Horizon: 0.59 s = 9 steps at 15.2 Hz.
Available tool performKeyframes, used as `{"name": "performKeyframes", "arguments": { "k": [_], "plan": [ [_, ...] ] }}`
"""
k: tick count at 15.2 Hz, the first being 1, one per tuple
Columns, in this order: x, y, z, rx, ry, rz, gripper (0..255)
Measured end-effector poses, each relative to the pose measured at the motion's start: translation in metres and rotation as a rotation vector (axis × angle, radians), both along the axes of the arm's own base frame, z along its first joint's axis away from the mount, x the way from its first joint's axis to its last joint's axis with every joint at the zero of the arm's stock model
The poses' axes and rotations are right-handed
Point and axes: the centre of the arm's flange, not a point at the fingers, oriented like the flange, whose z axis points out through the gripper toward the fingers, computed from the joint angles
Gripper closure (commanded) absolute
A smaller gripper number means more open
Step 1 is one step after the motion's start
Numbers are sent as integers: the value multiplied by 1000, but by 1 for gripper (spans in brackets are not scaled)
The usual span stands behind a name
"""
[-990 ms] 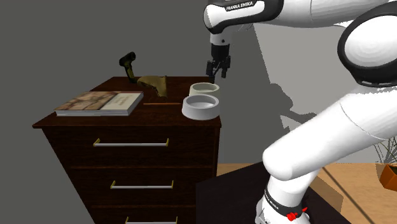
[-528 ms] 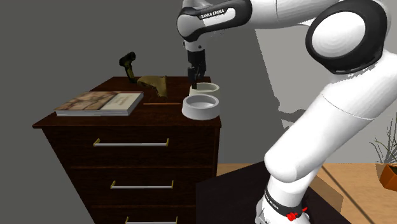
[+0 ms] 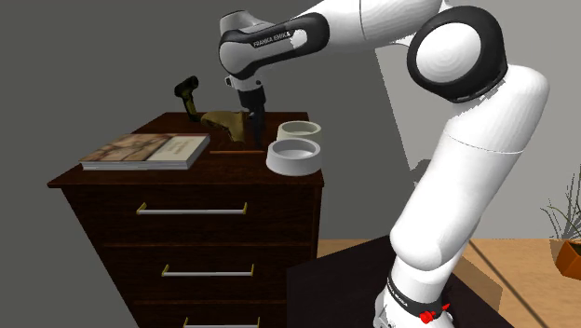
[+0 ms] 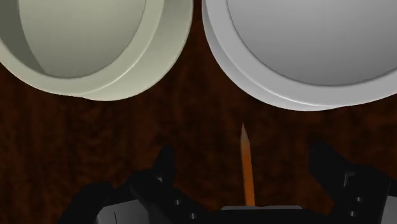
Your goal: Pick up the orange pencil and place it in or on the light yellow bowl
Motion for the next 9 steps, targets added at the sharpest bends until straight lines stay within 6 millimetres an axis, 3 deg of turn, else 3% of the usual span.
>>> {"name": "performKeyframes", "arguments": {
  "k": [2, 9],
  "plan": [
    [-2, 16, -9, -12, 8, 48, 0],
    [0, 13, -43, -16, 10, 63, 0]
  ]
}}
